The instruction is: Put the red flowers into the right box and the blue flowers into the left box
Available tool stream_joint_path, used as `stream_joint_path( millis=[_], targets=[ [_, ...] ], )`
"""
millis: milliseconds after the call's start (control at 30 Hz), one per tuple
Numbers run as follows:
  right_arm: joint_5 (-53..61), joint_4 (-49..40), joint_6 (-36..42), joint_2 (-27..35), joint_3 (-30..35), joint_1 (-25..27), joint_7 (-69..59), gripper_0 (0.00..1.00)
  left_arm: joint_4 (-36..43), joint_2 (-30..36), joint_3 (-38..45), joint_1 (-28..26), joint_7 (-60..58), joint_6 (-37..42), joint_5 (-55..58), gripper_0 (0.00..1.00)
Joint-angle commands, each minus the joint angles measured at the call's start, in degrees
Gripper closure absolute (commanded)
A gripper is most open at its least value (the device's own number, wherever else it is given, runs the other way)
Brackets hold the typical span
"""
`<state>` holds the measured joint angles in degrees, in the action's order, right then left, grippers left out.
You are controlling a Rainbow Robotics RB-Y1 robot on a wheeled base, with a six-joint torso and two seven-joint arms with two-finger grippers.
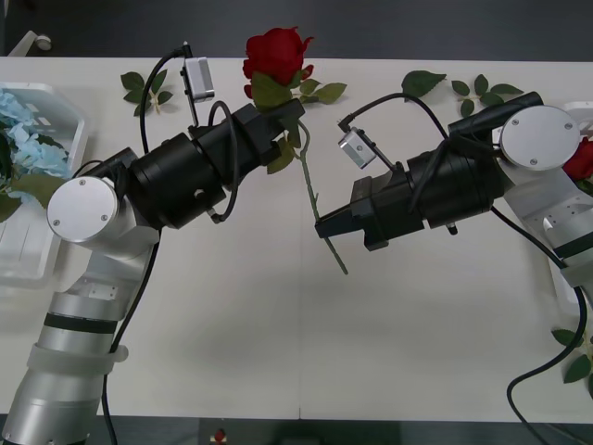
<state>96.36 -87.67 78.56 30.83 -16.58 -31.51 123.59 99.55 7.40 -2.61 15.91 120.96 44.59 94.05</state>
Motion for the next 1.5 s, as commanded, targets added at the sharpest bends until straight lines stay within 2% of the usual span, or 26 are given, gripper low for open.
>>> stream_joint_path(
  millis=[33,133,500,600,733,900,967,1100,1300,1500],
  targets=[
    [-0.1,-1.7,-0.6,-0.7,0.4,-1.0,-1.2,1.00,0.9,3.2,-0.5,1.1,0.9,-0.2,0.2,0.17],
    [-0.2,-1.8,-0.8,-0.7,0.3,-1.0,-1.1,1.00,0.9,7.0,-0.5,0.5,0.8,1.2,1.4,0.05],
    [0.1,-1.9,-1.0,2.6,0.3,-2.1,-1.5,1.00,0.9,27.5,-0.5,-4.7,3.7,14.3,10.5,0.02],
    [0.8,-2.0,-1.7,7.0,-1.1,-3.6,-3.4,1.00,0.9,34.0,-0.5,-5.4,8.3,18.2,14.1,0.02],
    [5.2,-2.0,-5.3,17.4,-6.7,-7.2,-10.0,1.00,0.9,41.7,-0.9,-6.0,13.6,20.9,20.1,0.00],
    [7.0,-2.0,-7.6,30.3,-12.7,-10.6,-17.8,1.00,1.1,50.7,-6.7,-5.9,20.9,17.7,27.8,0.00],
    [7.0,-2.0,-8.3,36.6,-15.7,-11.2,-21.5,1.00,1.2,53.9,-10.8,-5.8,28.1,13.7,33.0,0.00],
    [7.1,-1.0,-11.7,45.0,-19.5,-11.0,-25.4,1.00,2.0,57.2,-15.5,-5.0,34.0,8.4,40.0,0.00],
    [2.3,6.9,-13.5,50.8,-21.4,-11.0,-27.6,1.00,3.0,60.7,-15.8,-2.3,34.0,4.5,44.8,0.00],
    [-3.5,17.5,-13.5,51.2,-21.7,-10.5,-27.0,1.00,3.0,63.9,-15.8,0.2,34.0,1.9,47.5,0.00]
  ],
)
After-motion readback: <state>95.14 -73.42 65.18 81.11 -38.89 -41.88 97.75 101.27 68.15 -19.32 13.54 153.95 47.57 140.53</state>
